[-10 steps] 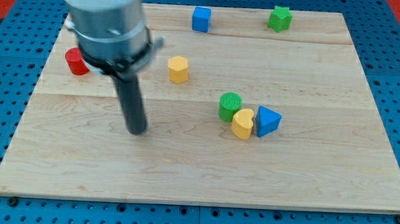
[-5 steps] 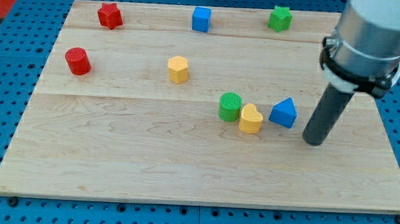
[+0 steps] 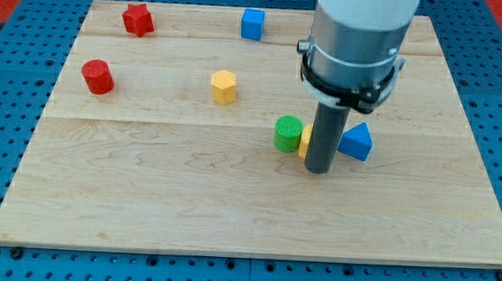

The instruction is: Push the yellow heart towards the right side center of the board

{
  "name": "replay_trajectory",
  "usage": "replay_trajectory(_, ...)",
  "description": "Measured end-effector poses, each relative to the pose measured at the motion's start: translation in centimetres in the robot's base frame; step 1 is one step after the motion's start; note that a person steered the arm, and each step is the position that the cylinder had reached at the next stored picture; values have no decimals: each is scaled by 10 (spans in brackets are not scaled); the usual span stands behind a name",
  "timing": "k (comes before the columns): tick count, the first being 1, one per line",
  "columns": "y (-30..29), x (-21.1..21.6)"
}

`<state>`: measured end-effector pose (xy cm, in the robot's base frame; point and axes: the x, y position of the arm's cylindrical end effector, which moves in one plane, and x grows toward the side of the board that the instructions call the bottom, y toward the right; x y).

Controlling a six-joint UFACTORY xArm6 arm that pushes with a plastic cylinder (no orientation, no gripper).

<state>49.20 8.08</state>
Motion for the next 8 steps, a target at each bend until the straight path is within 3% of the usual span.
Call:
replay_trajectory(1,-1,5)
replay_trajectory(4,-27,-82)
replay_trajectory(6,6,-94)
replay_trajectory(7,-20,-114)
replay_trajectory(8,14,-119)
